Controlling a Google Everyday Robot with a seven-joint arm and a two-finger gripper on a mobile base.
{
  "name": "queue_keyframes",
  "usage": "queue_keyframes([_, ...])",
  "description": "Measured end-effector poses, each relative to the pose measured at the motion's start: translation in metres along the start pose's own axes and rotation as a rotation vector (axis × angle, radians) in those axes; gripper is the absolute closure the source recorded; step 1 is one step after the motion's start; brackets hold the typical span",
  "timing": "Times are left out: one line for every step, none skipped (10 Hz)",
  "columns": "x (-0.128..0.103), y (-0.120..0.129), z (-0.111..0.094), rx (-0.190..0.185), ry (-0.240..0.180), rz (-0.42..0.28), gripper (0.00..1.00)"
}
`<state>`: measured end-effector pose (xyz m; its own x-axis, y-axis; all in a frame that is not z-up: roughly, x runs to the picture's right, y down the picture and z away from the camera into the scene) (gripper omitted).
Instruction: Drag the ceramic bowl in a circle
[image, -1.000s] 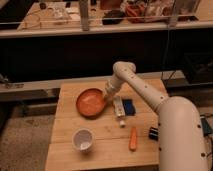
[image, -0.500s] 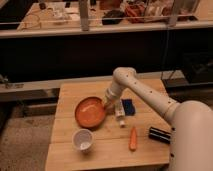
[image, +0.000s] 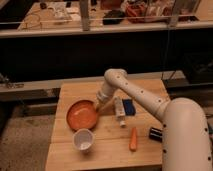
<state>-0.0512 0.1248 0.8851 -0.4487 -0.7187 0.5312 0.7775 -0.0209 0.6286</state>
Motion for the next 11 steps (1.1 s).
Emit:
queue_keyframes([0.0021, -0.0006, 0.0021, 0.002, 0.001, -0.012, 1.00])
queue_keyframes([0.0030, -0.0023, 0.0034, 0.003, -0.001, -0.017, 1.00])
queue_keyframes([0.0034, -0.0032, 0.0038, 0.004, -0.002, -0.018, 1.00])
queue_keyframes([0.0033, -0.0030, 0.0037, 0.004, -0.002, -0.018, 1.00])
queue_keyframes([0.0030, -0.0024, 0.0033, 0.004, -0.001, -0.017, 1.00])
queue_keyframes([0.0031, -0.0025, 0.0033, 0.004, -0.001, -0.017, 1.00])
queue_keyframes([0.0031, -0.0027, 0.0036, 0.004, -0.001, -0.017, 1.00])
queue_keyframes([0.0030, -0.0024, 0.0039, 0.004, -0.002, -0.017, 1.00])
queue_keyframes([0.0029, -0.0023, 0.0038, 0.004, -0.001, -0.017, 1.00])
queue_keyframes([0.0026, -0.0018, 0.0041, 0.004, -0.002, -0.016, 1.00])
queue_keyframes([0.0022, -0.0013, 0.0045, 0.004, -0.003, -0.015, 1.00])
